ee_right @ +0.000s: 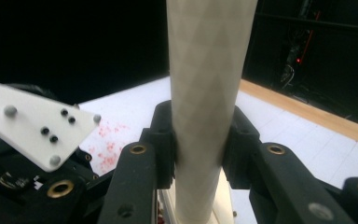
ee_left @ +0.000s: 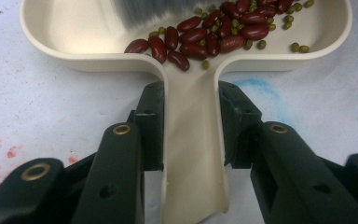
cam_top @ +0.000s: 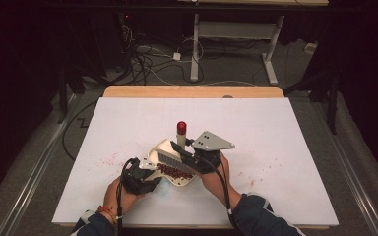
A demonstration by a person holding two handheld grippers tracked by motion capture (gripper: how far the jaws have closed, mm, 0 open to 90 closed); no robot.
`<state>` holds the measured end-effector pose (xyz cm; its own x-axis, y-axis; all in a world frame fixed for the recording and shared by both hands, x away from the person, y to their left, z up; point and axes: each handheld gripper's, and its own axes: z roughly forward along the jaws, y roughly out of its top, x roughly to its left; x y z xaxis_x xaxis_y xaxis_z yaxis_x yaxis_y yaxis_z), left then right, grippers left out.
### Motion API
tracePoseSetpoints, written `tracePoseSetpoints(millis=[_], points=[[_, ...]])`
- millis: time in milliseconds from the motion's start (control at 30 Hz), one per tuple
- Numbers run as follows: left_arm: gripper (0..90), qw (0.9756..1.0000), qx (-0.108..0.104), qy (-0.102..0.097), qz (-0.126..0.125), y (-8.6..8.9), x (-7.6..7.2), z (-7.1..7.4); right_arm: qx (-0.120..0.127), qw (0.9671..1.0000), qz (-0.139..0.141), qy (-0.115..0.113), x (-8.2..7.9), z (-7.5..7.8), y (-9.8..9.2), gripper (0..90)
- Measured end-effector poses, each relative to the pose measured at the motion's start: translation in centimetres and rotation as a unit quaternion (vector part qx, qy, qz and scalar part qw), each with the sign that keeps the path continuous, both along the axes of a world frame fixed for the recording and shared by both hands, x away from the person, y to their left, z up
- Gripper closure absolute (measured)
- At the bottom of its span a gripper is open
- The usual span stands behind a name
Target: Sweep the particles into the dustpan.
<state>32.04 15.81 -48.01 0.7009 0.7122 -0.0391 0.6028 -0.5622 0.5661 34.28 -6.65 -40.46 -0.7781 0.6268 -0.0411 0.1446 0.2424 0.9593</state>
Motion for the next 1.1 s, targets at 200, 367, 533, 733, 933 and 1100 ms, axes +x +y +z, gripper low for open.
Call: tracePoseSetpoints(millis=[200,367,533,733,933,1100], points=[[63.8,1.0000,0.007,0.000,-0.007,0.3,0.0,0.0,0.015,0.9994,-0.011,-0.028,-0.2,2.3,-2.1,70.2],[63.8,1.0000,0.004,-0.001,-0.004,0.5,-0.2,0.0,0.023,0.9983,-0.038,-0.037,0.2,3.6,-4.7,70.2],[63.8,1.0000,0.006,0.000,-0.004,0.7,-0.4,0.0,0.007,0.9970,-0.065,-0.040,0.7,3.7,-7.5,70.2],[63.8,0.9999,0.006,0.005,-0.006,1.1,-0.8,0.1,-0.028,0.9947,-0.095,-0.026,0.8,2.0,-9.7,70.2],[63.8,0.9999,0.009,0.003,-0.003,1.1,-1.1,0.2,-0.058,0.9951,-0.080,-0.007,-0.7,0.6,-9.8,70.2],[63.8,0.9999,0.015,0.002,-0.002,0.9,-1.2,0.2,-0.074,0.9954,-0.059,-0.014,-1.9,0.1,-8.0,70.2]])
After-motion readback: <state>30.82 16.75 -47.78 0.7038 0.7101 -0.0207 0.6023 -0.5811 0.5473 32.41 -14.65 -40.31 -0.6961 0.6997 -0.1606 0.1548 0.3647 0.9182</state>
